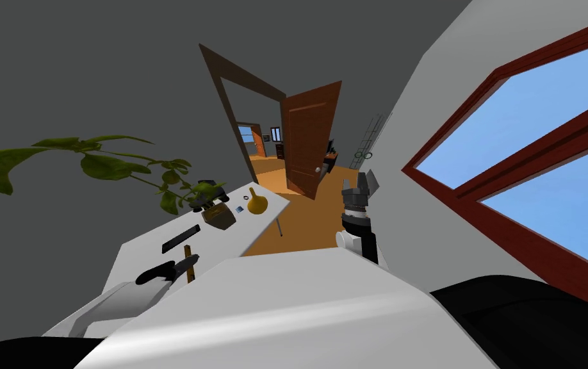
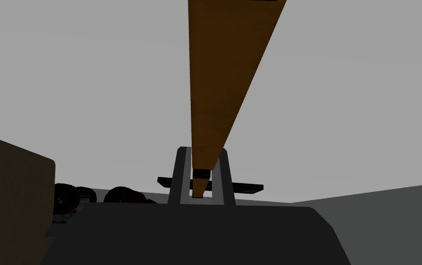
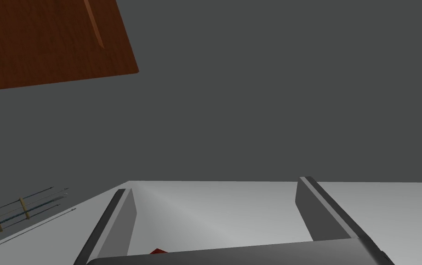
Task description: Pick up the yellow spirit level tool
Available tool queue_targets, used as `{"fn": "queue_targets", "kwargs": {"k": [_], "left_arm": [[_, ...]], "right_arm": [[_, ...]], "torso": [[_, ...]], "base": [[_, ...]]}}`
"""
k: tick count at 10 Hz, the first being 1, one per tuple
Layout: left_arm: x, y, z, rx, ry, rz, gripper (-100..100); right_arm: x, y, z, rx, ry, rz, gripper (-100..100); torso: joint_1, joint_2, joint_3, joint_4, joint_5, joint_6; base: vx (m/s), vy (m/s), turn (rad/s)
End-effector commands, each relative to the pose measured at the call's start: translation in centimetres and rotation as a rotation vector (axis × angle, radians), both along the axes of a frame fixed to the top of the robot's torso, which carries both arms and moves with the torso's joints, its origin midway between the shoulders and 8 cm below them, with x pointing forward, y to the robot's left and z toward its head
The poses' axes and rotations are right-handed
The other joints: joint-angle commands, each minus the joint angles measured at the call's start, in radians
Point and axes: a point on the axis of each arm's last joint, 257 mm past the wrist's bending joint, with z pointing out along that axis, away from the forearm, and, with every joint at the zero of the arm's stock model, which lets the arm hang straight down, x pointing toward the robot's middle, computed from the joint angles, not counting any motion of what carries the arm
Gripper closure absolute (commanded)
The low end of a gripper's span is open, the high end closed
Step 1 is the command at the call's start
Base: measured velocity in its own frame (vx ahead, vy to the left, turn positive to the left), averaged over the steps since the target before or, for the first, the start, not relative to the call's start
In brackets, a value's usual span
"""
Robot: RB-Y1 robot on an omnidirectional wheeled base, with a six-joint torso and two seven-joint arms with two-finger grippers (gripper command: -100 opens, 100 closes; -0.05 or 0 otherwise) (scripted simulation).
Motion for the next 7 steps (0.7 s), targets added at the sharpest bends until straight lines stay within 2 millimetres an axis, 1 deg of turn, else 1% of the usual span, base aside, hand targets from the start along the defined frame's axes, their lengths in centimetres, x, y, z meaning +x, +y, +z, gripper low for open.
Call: {"fn": "queue_targets", "kwargs": {"k": [1,3,7], "left_arm": [[0.1,-0.2,0.1,-0.003,-0.002,0.012,100],[0.6,-0.8,0.5,0.006,0.004,0.021,100],[1.1,-1.4,1.1,0.005,-0.008,0.057,100]], "right_arm": [[0.0,0.0,0.0,0.000,0.000,0.000,0],[0.0,0.0,0.0,0.000,0.000,0.000,0],[0.0,0.0,0.0,0.000,0.000,0.000,0]], "torso": [[0.000,0.000,0.000,0.000,0.000,0.000],[0.000,0.000,0.000,0.000,0.000,0.000],[0.000,0.000,0.000,0.000,0.000,-0.002]], "base": [[-0.042,0.022,-0.040],[-0.065,0.026,-0.086],[-0.058,0.023,-0.048]]}}
